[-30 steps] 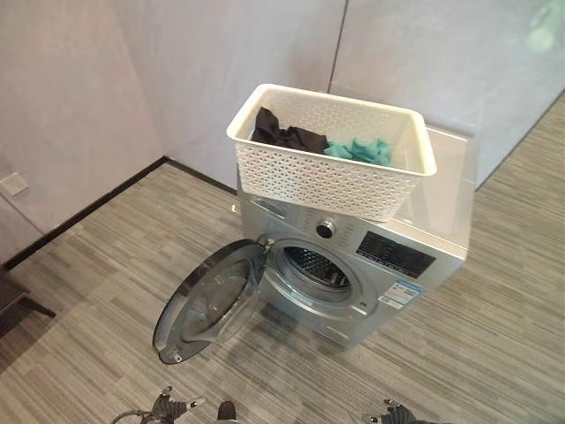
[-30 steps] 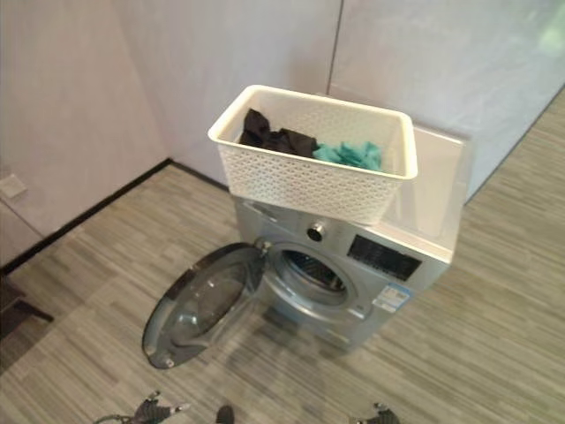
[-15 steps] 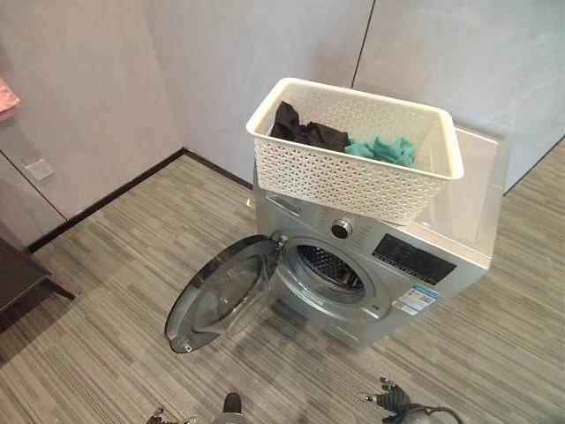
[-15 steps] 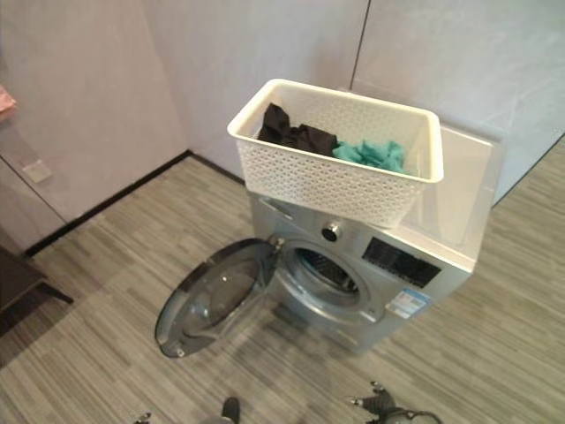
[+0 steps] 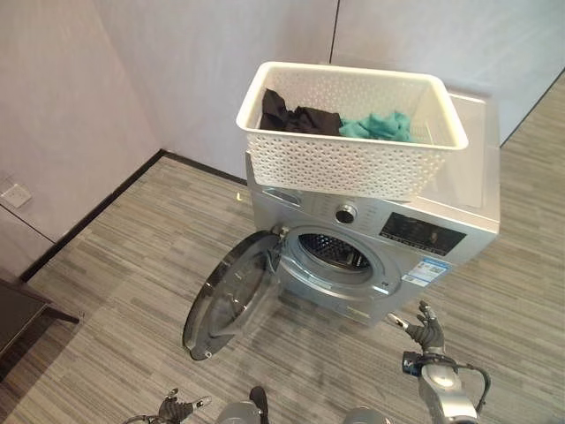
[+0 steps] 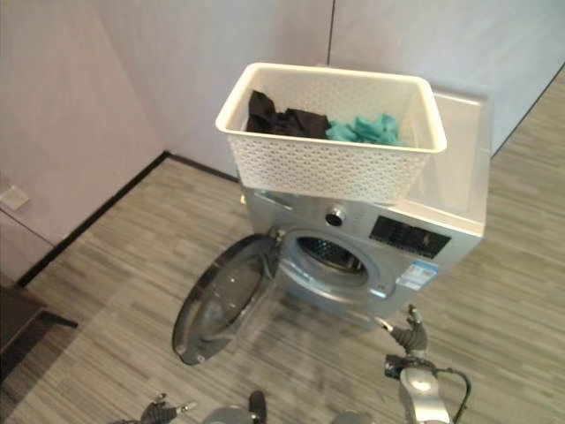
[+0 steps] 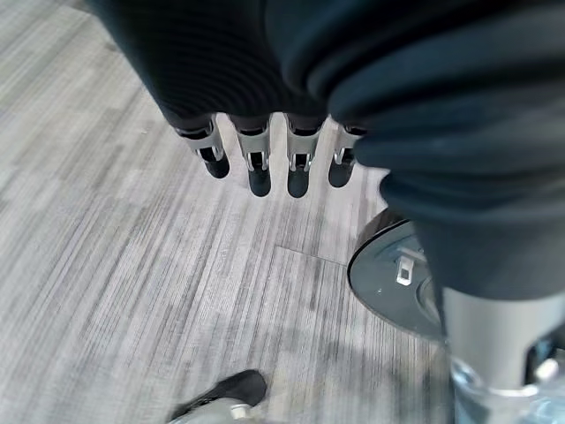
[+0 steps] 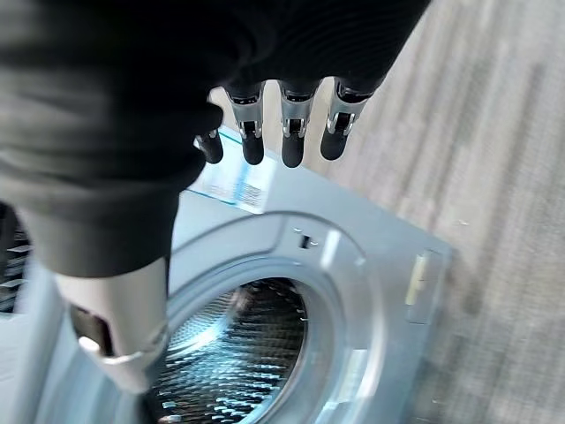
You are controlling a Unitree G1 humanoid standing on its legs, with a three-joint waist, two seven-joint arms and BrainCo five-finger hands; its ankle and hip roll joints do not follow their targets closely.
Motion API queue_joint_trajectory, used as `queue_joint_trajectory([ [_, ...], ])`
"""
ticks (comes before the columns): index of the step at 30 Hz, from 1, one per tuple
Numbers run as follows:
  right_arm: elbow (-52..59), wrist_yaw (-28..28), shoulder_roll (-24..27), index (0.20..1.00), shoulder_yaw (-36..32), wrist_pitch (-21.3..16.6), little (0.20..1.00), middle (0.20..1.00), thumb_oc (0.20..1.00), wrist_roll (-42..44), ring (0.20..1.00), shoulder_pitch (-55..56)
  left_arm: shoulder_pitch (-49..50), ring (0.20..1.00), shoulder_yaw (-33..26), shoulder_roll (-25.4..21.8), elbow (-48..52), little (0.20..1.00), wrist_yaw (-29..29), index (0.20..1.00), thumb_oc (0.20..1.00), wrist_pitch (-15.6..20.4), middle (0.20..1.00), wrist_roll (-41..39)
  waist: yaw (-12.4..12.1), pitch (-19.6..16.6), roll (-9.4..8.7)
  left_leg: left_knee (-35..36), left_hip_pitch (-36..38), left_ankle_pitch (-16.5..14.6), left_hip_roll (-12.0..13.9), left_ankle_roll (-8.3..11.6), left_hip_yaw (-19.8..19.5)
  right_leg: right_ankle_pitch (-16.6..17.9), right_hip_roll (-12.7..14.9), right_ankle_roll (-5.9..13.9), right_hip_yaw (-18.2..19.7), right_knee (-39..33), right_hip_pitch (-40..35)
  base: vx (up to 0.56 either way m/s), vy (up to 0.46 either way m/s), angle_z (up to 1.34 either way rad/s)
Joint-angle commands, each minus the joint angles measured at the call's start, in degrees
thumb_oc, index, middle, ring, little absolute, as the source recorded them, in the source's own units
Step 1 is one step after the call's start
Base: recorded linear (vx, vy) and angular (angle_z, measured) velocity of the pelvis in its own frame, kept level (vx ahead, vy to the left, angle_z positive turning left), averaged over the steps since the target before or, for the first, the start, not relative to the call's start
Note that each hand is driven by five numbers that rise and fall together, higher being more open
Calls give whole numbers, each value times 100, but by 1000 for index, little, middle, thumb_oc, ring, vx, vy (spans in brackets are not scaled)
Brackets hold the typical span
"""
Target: Grab the laundry basket,head to the washer,open it,put in the laundry and shut it.
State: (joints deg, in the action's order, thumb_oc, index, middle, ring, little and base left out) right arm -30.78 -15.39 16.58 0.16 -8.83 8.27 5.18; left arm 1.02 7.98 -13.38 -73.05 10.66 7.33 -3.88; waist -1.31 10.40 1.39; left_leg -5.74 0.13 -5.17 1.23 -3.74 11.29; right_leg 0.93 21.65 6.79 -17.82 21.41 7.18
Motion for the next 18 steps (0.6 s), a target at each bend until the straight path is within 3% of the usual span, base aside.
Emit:
queue_joint_trajectory([
  [1,254,-49,259,1000,-3,-289,1000,1000,1000,-193,1000,-130,-29,1000,64,-55,-118,1000,-16,1000,1000,85,1000,88,-47,-152,81,6,235,-436,-165,0,-309,353,20,436,104,-528,-51,40,-64,17],
  [4,28,230,261,1000,548,-115,1000,1000,1000,-540,1000,-193,-145,1000,70,-87,-115,1000,-28,1000,1000,113,1000,87,-76,-192,-25,-78,202,-542,-176,89,-482,923,248,625,270,-1613,-134,98,-114,27],
  [6,86,452,298,1000,889,-65,1000,1000,1000,-776,1000,-214,-202,1000,51,-133,-129,1000,-17,1000,1000,113,1000,121,-129,-202,-117,-160,153,-571,-188,125,-526,1102,332,690,201,-1782,-128,83,-112,42],
  [7,83,452,297,1000,892,-66,1000,1000,1000,-776,1000,-216,-202,1000,48,-134,-129,1000,-17,1000,1000,113,1000,122,-123,-202,-117,-167,149,-574,-187,125,-531,1105,331,690,193,-1788,-134,49,-98,40],
  [10,322,882,402,1000,1547,-150,1000,1000,1000,-1044,1000,-269,-306,1000,30,-207,-91,1000,14,1000,1000,124,1000,212,-335,-181,-379,-408,4,-681,-210,274,-662,1193,336,783,-42,-2055,-365,75,-157,47],
  [13,512,1021,422,1000,1719,-231,1000,1000,1000,-966,1000,-269,-281,1000,-40,-196,-134,1000,19,1000,1000,145,1000,147,-366,-258,-505,-493,-73,-702,-240,339,-746,1289,325,821,-75,-2049,-378,110,-146,35],
  [15,610,1127,480,1000,1932,-320,1000,1000,1000,-958,1000,-422,-212,1000,-161,-182,-222,1000,12,1000,1000,167,1000,50,-465,-274,-549,-542,-60,-727,-129,407,-721,1312,272,821,-294,-2025,-389,169,-196,-3],
  [17,849,1203,548,1000,2074,-367,1000,1000,1000,-989,1000,-517,-131,1000,-286,-192,-247,1000,9,1000,1000,157,1000,11,-554,-305,-552,-446,22,-699,38,470,-676,1116,164,821,-502,-2033,-445,196,-193,-8],
  [18,1458,1331,823,1000,2119,-516,1000,1000,1000,-1057,1000,-484,-127,1000,-369,-224,-255,1000,4,1000,1000,181,1000,2,-549,-311,-538,-258,92,-576,231,590,-738,886,-30,761,-490,-2050,-479,127,-143,-9],
])
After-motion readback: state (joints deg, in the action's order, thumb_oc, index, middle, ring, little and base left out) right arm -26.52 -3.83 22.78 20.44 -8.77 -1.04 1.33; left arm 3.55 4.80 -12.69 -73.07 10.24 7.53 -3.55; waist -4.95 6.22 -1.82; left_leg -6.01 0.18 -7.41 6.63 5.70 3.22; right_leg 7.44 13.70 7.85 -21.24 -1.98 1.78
